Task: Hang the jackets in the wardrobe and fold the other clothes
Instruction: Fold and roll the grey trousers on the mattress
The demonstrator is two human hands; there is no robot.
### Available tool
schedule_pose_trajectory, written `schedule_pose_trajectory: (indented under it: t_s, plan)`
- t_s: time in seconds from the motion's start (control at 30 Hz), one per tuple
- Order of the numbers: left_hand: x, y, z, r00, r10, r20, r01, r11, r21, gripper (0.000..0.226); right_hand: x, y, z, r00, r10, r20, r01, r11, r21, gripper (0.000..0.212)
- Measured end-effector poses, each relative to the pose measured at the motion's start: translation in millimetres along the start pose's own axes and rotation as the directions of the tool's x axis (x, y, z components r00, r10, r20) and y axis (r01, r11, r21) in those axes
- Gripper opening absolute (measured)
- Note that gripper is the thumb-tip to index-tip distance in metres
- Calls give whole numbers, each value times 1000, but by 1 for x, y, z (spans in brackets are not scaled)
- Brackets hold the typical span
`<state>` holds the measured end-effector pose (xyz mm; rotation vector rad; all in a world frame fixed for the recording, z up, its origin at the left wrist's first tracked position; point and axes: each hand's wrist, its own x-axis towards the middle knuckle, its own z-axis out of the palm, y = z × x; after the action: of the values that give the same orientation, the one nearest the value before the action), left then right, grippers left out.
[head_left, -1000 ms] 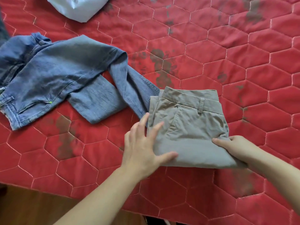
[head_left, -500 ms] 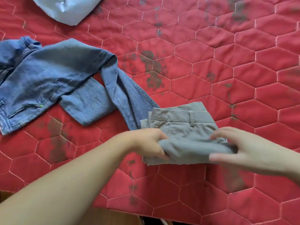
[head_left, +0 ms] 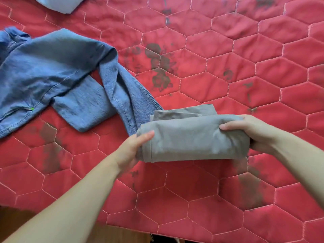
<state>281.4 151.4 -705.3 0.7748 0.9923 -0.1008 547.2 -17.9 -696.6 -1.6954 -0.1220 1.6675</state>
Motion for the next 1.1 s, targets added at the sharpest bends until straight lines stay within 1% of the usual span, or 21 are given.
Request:
schedule_pose_trajectory:
  t_s: [0.07, 0.13, 0.2, 0.27, 0.3, 0.33, 0.37, 0.4, 0.47, 0.5, 0.53, 0.57, 0.6, 0.63, 0.73, 0.8, 0.87, 0.9, 1.0, 1.03, 1.1]
  plan:
    - [-3, -9, 5, 992, 119, -37, -112, 981, 160, 46, 2, 6, 4, 998, 61, -17, -58, 989, 135, 50]
    - [1, -15, 11, 964, 225, -144, -184, 950, 253, 37, 1, 10, 6, 997, 62, -51, -51, 979, 196, 47]
    - [7, -16, 17, 926, 307, -220, -239, 927, 288, 30, -4, 14, 7, 997, -15, -80, 31, 979, 202, 47]
    - [15, -19, 18, 899, 352, -263, -254, 905, 342, 25, -12, 19, 7, 994, -103, -29, 106, 968, 227, 43]
    - [20, -19, 16, 886, 361, -292, -238, 893, 381, 21, -17, 22, 7, 990, -139, 11, 133, 966, 221, 44]
    - [24, -19, 15, 873, 364, -324, -214, 884, 415, 17, -22, 25, 6, 985, -170, 37, 162, 972, 171, 47]
    - [28, -18, 14, 861, 364, -355, -189, 877, 442, 15, -25, 27, 6, 981, -189, 41, 185, 979, 83, 51]
    - [30, -15, 14, 853, 359, -379, -162, 873, 460, 15, -25, 28, 7, 979, -204, 16, 204, 979, -5, 50]
    - [32, -8, 16, 847, 326, -419, -103, 876, 472, 17, -17, 25, 12, 961, -257, -103, 249, 964, -90, 33]
    - [35, -6, 16, 842, 298, -450, -65, 883, 464, 19, -10, 25, 16, 936, -297, -189, 277, 952, -127, 24]
    - [37, -2, 18, 832, 264, -488, -22, 894, 447, 23, -2, 24, 21, 895, -338, -290, 293, 938, -187, 16]
    - [40, 0, 19, 816, 230, -531, 26, 902, 431, 27, 7, 24, 26, 848, -364, -385, 283, 926, -250, 7]
    - [43, 1, 20, 796, 213, -566, 68, 898, 434, 33, 15, 26, 30, 806, -374, -459, 256, 919, -299, 9]
    - [46, 2, 21, 779, 215, -589, 104, 882, 459, 40, 24, 29, 33, 779, -366, -509, 219, 920, -325, 19]
    - [58, 5, 25, 732, 230, -641, 163, 854, 494, 65, 42, 34, 32, 746, -306, -591, 106, 931, -349, 39]
    - [64, 6, 26, 711, 222, -667, 193, 851, 489, 71, 50, 30, 31, 738, -282, -613, 47, 928, -371, 45]
    - [63, 8, 30, 698, 215, -683, 217, 846, 487, 72, 50, 23, 32, 738, -262, -622, 7, 924, -382, 48]
    - [60, 7, 30, 680, 227, -697, 217, 846, 487, 70, 47, 21, 34, 736, -252, -628, -13, 922, -386, 49]
    - [49, -2, 33, 595, 279, -754, 160, 878, 451, 62, 39, 24, 42, 688, -247, -682, -66, 915, -398, 52]
    - [47, -6, 36, 582, 280, -764, 145, 888, 436, 60, 35, 27, 45, 673, -228, -703, -99, 915, -392, 53]
    - [42, -15, 41, 572, 280, -771, 134, 896, 424, 60, 30, 33, 51, 666, -183, -723, -139, 922, -361, 55]
